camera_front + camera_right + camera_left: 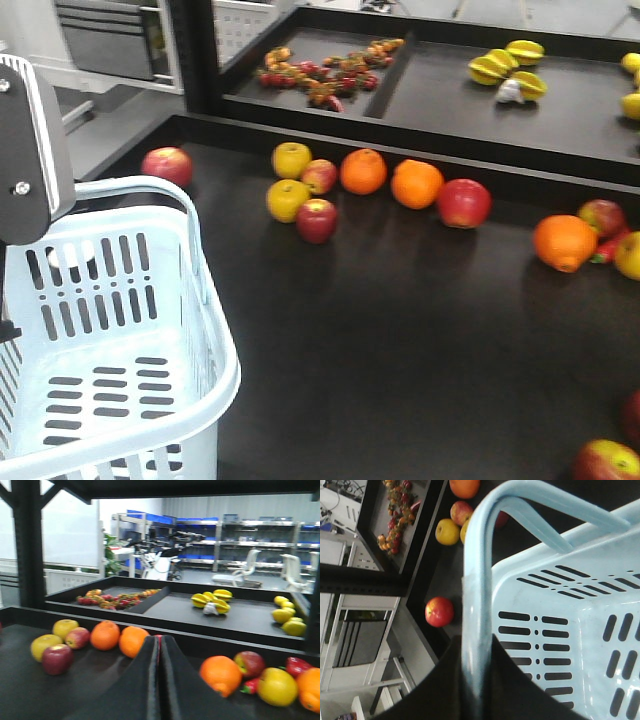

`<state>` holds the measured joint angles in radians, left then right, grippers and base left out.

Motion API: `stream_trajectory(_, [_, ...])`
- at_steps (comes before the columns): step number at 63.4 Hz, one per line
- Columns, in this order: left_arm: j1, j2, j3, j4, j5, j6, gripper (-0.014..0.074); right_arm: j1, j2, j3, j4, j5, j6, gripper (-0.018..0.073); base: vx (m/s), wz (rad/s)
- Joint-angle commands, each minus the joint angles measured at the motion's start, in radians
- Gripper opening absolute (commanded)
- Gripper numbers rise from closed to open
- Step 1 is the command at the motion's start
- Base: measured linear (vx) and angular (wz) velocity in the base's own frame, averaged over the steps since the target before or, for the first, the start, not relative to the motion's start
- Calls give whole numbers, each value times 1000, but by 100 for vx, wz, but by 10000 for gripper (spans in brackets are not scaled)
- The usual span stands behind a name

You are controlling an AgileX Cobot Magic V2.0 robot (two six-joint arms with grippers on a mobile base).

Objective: Pick three apples into basket with both arms
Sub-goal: 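Drive alongside the fruit table, basket held in the left gripper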

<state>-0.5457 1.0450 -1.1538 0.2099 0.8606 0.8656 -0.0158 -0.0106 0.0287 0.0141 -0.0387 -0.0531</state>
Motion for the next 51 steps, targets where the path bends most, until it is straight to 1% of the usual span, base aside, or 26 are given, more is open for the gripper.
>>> stream_trajectory(1, [-1, -16, -32, 7, -78, -13, -7, -5, -10, 15, -6, -71, -1, -7, 2, -46])
stream_trajectory(22, [-1, -16, -32, 7, -78, -13, -7, -5, -10, 15, -6, -71, -1, -7, 1, -42])
stream_trajectory(51, [-1, -15, -32, 7, -78, -13, -6, -5, -10, 15, -6, -71, -1, -7, 1, -32])
